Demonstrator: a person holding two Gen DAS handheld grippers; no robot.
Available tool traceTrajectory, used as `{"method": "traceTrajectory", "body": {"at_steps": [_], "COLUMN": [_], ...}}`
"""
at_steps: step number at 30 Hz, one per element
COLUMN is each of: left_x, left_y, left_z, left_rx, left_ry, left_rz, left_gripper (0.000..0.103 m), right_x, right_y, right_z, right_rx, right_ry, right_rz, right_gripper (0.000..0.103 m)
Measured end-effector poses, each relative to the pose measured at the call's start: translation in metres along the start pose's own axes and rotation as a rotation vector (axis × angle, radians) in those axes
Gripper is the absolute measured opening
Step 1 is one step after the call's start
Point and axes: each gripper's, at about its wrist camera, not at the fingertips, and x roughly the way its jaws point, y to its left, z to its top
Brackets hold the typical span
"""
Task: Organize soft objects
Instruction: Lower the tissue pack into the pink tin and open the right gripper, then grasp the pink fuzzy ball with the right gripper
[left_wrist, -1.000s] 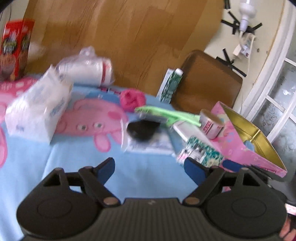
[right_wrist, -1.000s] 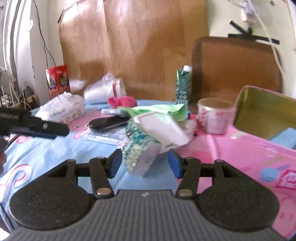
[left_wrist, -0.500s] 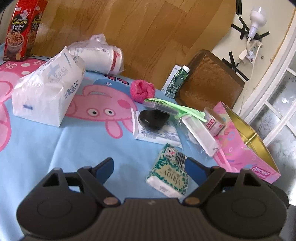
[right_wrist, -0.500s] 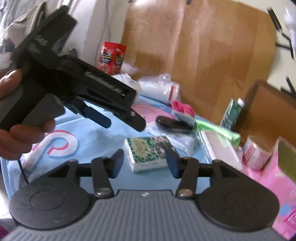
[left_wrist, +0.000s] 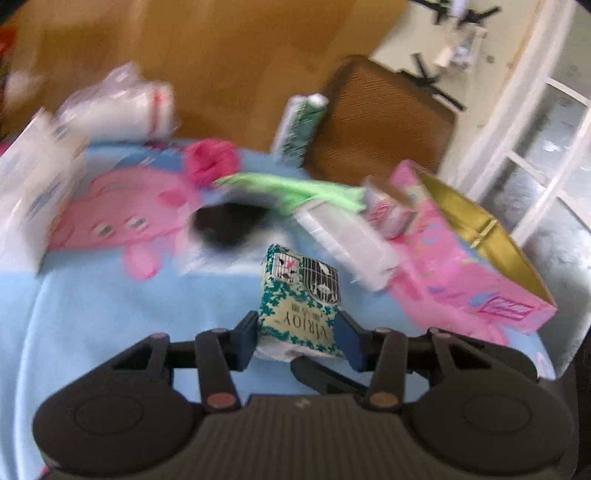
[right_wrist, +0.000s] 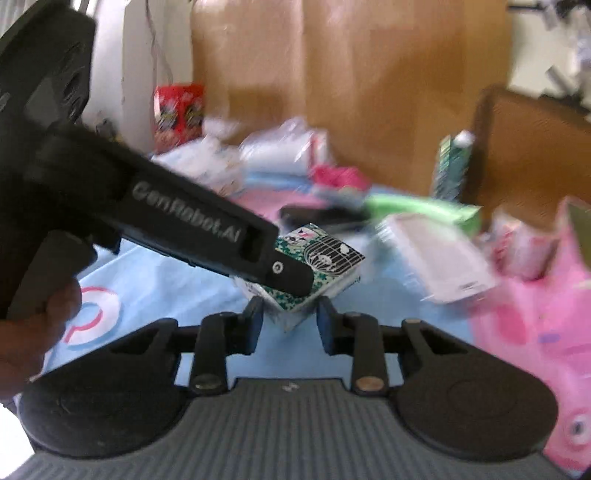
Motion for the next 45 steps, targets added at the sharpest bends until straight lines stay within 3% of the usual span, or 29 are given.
{"method": "traceTrajectory", "body": {"at_steps": [7,13,16,18,20,27,28,29,31,32,39,45], "left_x": [0.034,0.087,0.115,0.130,0.138,0.084,0.073,0.063,0.047,0.038,-0.004,-0.019], "left_y": [-0.102,-0.182,-0.206,-0.212,-0.213,-0.153,-0.140,-0.129,-0.105,-0.092,-0.014,0.020], "left_z": [0.038,0.057,0.061,0.061,0.061,0.068,0.066,0.064,0.060,0.056,0.027,0.011], "left_rx": [0.177,0.271,0.288,0.294,0.297,0.173,0.157,0.143,0.114,0.095,-0.053,-0.120], "left_ry": [-0.021,0.003,0.018,0.026,0.031,-0.092,-0.106,-0.118,-0.140,-0.148,-0.152,-0.145], "left_rz": [-0.132,-0.233,-0.237,-0.205,-0.150,-0.158,-0.143,-0.126,-0.080,-0.056,0.061,0.090], "left_gripper": [0.044,0.044,0.047,0.059,0.067,0.074,0.074,0.074,0.074,0.074,0.074,0.074], "right_x": [-0.058,-0.094,-0.096,-0.092,-0.091,-0.107,-0.104,-0.101,-0.091,-0.084,-0.038,-0.050], "right_y": [-0.064,-0.131,-0.155,-0.165,-0.169,-0.182,-0.185,-0.184,-0.186,-0.185,-0.210,-0.210], "right_z": [0.003,-0.007,-0.013,-0.017,-0.020,-0.016,-0.010,-0.003,0.007,0.010,0.012,0.004], "right_rx": [0.052,0.105,0.128,0.135,0.119,0.162,0.158,0.144,0.088,0.049,-0.085,-0.108], "right_ry": [-0.129,-0.154,-0.137,-0.117,-0.121,-0.280,-0.299,-0.324,-0.377,-0.395,-0.190,-0.154], "right_rz": [-0.210,-0.376,-0.415,-0.424,-0.457,-0.483,-0.489,-0.507,-0.542,-0.567,-0.716,-0.731], "right_gripper": [0.035,0.035,0.037,0.038,0.052,0.052,0.055,0.067,0.081,0.081,0.080,0.081]}}
